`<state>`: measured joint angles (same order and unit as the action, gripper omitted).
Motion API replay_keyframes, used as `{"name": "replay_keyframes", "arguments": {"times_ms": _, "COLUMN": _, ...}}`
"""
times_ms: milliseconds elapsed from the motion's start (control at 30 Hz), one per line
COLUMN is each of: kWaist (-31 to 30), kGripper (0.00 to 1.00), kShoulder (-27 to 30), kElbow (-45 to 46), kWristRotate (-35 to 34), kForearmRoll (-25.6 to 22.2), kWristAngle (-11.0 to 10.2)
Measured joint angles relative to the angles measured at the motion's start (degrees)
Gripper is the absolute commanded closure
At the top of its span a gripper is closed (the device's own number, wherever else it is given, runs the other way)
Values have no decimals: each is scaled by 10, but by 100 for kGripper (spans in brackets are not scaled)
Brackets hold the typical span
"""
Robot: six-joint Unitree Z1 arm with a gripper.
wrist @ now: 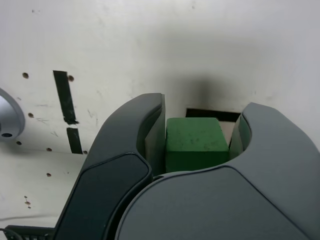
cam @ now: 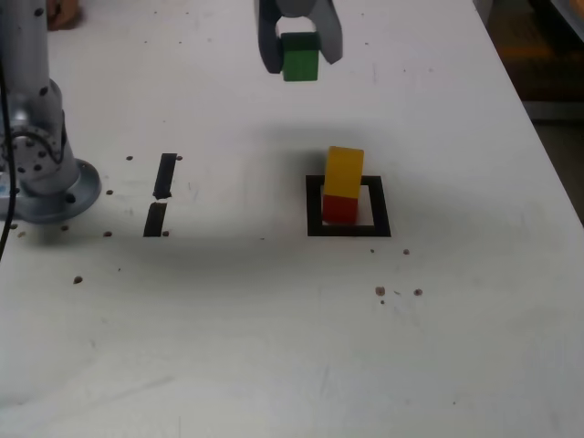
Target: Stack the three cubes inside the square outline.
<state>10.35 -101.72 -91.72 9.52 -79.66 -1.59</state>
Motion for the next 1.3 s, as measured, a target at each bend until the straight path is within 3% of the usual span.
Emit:
{"name": "replay_keyframes", "arguments": {"times_ms": 267, "kWaist": -49, "kGripper": 85, "kShoulder": -5, "kElbow": -60, "kWristRotate": 5, "kForearmRoll": -17, "kWristAngle": 13}}
{"name": "replay_keyframes", "arguments": {"times_ms": 500, "kWaist": -88, "kGripper": 85, "kShoulder": -15, "kElbow": -65, "kWristRotate": 1, "kForearmRoll": -17, "kWristAngle": 28}}
{"name": "replay_keyframes", "arguments": {"times_ms": 767, "kWaist": -132, "kGripper": 85, "kShoulder": -34, "kElbow": -62, "kWristRotate": -22, "kForearmRoll": -11, "kWristAngle": 30}}
{"name": "replay_keyframes", "arguments": {"times_ms": 967, "kWaist": -145, "kGripper": 85, "kShoulder": -40, "kElbow": -47, "kWristRotate": -38, "kForearmRoll": 3, "kWristAngle": 31}}
{"name": "replay_keyframes", "arguments": {"times_ms": 1300, "kWaist": -162, "kGripper": 83, "kShoulder": -42, "kElbow": 0, "kWristRotate": -54, "kForearmRoll": 65, "kWristAngle": 43}}
